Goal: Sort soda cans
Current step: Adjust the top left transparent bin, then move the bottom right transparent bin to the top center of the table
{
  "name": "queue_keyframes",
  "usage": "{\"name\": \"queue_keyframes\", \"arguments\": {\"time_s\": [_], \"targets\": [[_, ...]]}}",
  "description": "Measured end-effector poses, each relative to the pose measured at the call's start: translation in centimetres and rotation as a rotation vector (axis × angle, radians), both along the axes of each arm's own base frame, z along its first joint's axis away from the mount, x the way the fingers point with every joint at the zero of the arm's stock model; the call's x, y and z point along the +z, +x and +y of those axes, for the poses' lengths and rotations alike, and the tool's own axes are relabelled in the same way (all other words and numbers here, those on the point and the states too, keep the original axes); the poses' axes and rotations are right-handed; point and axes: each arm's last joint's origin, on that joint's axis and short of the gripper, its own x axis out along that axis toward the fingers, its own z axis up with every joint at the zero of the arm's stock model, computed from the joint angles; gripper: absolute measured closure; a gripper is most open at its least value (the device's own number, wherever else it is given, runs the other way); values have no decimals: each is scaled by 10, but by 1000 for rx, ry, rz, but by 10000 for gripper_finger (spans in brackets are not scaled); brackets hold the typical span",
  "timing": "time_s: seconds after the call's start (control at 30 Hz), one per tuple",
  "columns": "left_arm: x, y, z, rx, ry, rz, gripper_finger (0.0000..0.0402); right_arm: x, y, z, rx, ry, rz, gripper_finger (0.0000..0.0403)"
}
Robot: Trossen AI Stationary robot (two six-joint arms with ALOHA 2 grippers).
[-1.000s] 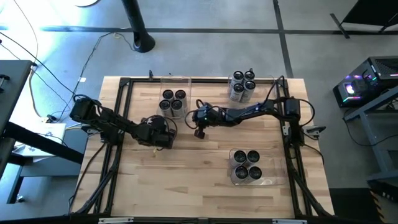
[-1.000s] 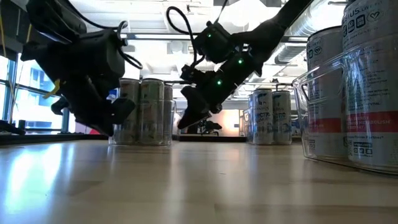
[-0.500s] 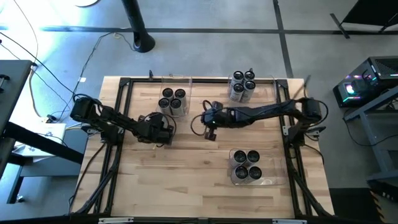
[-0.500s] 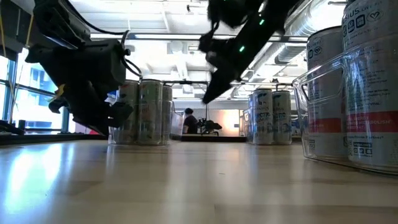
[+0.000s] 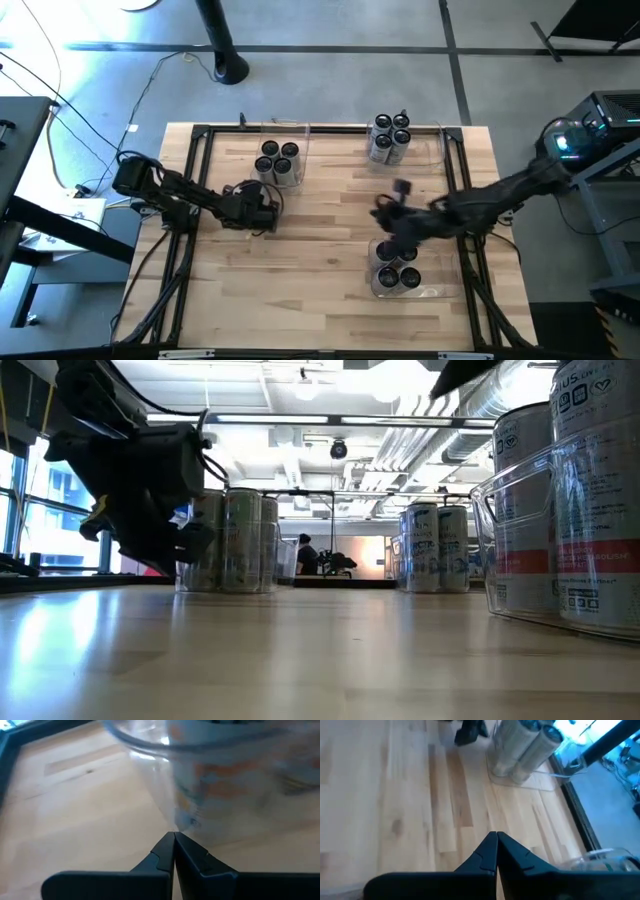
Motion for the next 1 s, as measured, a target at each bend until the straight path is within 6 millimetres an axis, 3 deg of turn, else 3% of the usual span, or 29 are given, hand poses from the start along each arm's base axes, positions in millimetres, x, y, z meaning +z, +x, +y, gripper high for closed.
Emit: {"name": "queue_keyframes", "arguments": {"time_s": [0.17, 0.37, 0.53, 0.67, 0.77, 1.0], "targets": [[6, 8, -17, -67, -30, -36, 399, 20, -49, 19, -22, 33, -73, 403], [28, 26, -47, -198, -45, -86, 399, 20, -94, 29, -168, -3, -131, 403], [47, 37, -75, -304, -41, -133, 399, 15, -116, 31, -285, 52, -152, 396], [55, 38, -89, -342, 20, -176, 399, 11, -123, 36, -292, 58, -148, 361], [56, 36, -94, -346, 52, -199, 399, -4, -127, 37, -286, 38, -129, 318], [56, 35, -97, -348, 56, -217, 399, -64, -131, 36, -296, 36, -114, 230]]}}
